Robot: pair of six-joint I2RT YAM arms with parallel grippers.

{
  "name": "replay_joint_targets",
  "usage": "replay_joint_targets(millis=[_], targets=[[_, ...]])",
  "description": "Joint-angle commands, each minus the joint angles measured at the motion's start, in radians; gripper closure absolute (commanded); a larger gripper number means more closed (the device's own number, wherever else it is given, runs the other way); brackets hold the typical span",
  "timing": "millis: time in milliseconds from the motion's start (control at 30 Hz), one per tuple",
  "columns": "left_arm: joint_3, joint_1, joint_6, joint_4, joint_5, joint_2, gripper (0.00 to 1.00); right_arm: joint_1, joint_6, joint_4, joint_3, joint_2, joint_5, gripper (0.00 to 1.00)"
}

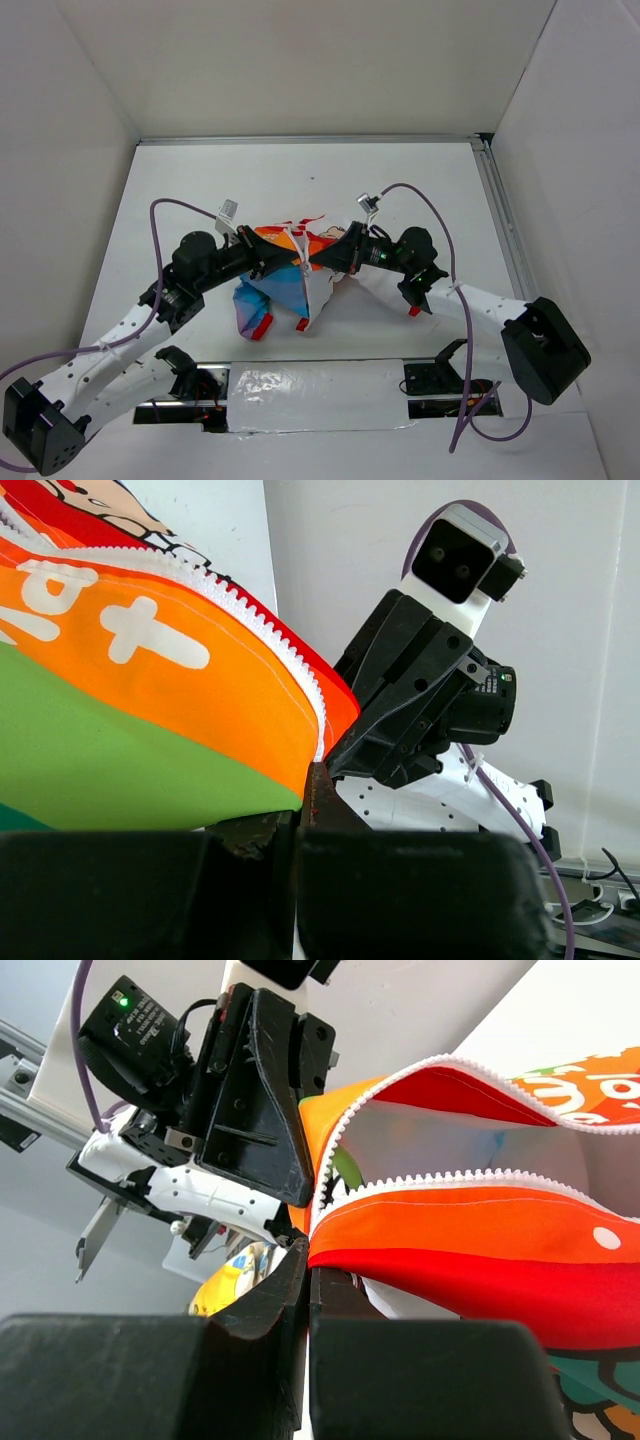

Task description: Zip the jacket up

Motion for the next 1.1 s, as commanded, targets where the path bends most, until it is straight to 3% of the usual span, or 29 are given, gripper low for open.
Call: replay_joint_targets(millis=[0, 633, 1067], targets=[[-0.015, 0.003, -0.004, 0.072, 0.020, -0.017, 1.00, 0.012, 0.008, 0.100, 0.027, -0.004, 0.018, 1.00], [-0.021, 0.005, -0.001, 0.081, 0.065, -0.033, 1.00, 0.009, 0.010, 0.132, 0.048, 0.044, 0.026, 1.00], [0.008, 0.006, 0.013, 0.043, -0.006, -0.050, 1.00, 0.009, -0.030, 0.080, 0.007, -0.025, -0.003, 1.00]])
